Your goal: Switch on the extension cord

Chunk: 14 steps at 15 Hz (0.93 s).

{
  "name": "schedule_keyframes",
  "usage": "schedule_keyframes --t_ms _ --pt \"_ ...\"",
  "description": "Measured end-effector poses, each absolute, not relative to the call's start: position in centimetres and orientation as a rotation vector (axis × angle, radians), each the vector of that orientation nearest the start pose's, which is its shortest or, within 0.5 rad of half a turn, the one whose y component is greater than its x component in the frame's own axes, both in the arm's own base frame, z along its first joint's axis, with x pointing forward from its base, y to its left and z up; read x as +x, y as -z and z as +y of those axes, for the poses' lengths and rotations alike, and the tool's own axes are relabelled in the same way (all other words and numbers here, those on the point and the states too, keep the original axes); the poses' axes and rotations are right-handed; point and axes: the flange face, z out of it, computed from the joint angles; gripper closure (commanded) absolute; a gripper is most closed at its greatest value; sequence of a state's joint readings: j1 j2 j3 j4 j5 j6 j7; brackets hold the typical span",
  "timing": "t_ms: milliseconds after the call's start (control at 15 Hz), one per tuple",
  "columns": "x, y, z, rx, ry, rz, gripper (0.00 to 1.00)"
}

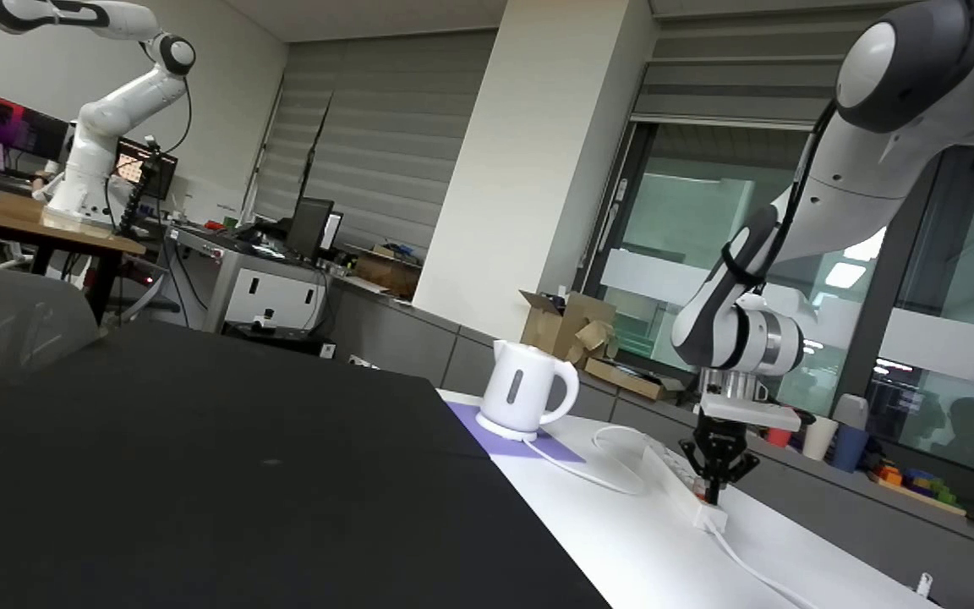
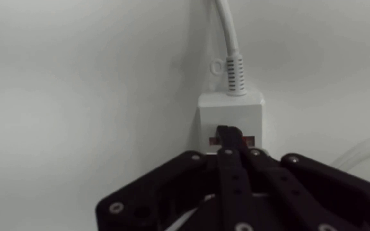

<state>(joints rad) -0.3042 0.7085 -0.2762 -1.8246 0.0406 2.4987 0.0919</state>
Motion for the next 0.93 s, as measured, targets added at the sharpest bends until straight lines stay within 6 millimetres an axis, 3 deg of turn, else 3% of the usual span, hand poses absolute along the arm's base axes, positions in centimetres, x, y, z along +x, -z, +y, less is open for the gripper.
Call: schedule_keyframes --t_ms 933 --pt "54.82 -15.29 -34.53 -3.132 0.001 1.031 1.0"
